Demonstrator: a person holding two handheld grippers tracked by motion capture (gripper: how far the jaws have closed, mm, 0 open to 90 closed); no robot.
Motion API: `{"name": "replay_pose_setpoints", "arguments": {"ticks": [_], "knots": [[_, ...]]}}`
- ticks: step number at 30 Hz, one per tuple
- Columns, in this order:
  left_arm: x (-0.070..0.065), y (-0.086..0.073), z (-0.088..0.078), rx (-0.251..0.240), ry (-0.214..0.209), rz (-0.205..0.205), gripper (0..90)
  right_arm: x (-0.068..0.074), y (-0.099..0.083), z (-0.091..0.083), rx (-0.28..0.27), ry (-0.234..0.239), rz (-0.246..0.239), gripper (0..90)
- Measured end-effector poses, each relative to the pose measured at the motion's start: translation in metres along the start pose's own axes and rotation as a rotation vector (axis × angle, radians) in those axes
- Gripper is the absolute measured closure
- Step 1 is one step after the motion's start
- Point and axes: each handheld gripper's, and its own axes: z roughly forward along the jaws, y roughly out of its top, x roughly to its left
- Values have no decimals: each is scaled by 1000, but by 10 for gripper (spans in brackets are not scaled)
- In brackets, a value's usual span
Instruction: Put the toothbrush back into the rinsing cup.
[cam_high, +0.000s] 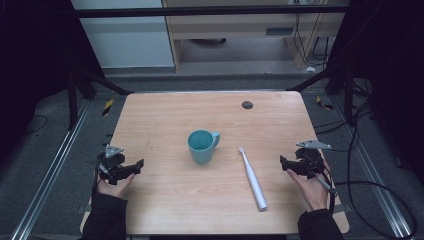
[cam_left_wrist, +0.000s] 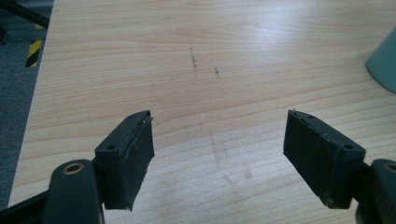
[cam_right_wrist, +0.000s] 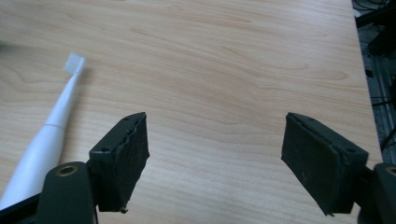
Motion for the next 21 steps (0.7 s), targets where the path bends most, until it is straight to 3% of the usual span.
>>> {"name": "replay_pose_setpoints", "arguments": {"ticks": [6,13,17,21], "knots": [[-2,-2,2,18,-13,19,258,9,2,-8,13,40,-3,250],[0,-4,2,16,-7,31,287,30,8,-18,18,74,-42,284],[-1,-4,2,17,-27,34,357,42,10,-19,37,116,-53,310],[-2,-3,2,21,-11,61,388,48,11,-18,60,139,-54,333]]}}
